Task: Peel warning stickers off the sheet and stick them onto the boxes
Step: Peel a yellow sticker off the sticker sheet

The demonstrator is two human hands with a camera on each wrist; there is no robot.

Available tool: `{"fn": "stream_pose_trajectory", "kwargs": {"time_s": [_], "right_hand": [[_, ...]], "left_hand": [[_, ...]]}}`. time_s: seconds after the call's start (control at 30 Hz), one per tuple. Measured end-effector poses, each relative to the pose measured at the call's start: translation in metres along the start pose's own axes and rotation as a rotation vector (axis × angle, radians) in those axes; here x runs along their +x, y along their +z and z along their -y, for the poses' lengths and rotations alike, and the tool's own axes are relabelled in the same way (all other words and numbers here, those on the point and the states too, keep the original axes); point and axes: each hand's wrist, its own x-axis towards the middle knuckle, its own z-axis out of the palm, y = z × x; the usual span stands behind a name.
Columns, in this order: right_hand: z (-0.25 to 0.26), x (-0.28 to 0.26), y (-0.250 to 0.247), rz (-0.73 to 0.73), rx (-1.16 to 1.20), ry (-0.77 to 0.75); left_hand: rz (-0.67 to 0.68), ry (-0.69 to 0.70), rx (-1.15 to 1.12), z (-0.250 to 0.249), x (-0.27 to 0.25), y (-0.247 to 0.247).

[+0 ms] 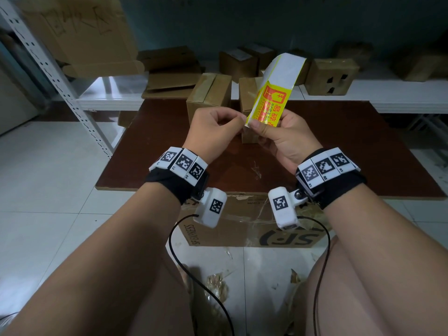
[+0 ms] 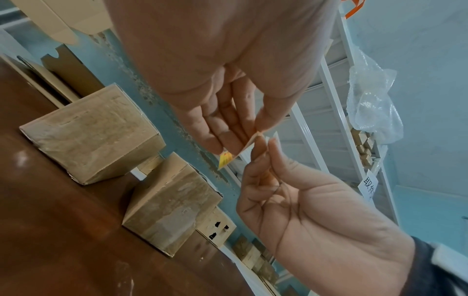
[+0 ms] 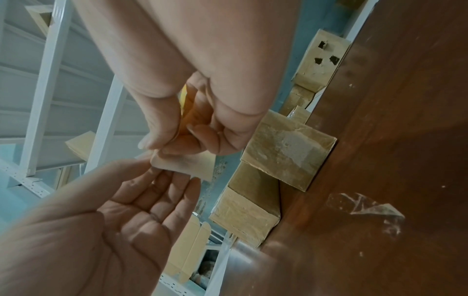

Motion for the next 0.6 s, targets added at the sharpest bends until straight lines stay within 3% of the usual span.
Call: {"fn": "stream_pose_trajectory", "kwargs": {"time_s": [0.6], "right_hand": [[-0.0022,0.0012,0.0019,-0.089,-0.118,0.001]], "left_hand": [[0.023,-0.011,0.157,-0.0008,-0.0015,-0.0012]]}}
